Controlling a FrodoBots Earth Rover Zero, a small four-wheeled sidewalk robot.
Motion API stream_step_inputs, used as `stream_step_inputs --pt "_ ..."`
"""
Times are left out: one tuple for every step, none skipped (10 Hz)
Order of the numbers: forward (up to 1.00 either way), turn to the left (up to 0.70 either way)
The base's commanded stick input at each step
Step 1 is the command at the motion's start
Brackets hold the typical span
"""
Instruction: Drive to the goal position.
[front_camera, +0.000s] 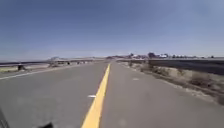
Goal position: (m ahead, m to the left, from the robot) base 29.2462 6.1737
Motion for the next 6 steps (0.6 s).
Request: stream_step_inputs --pt "0.85 0.00" --pt "0.85 0.00" --pt "0.85 0.00" --pt "0.85 0.00" --pt "0.85 0.00" --pt "0.85 0.00"
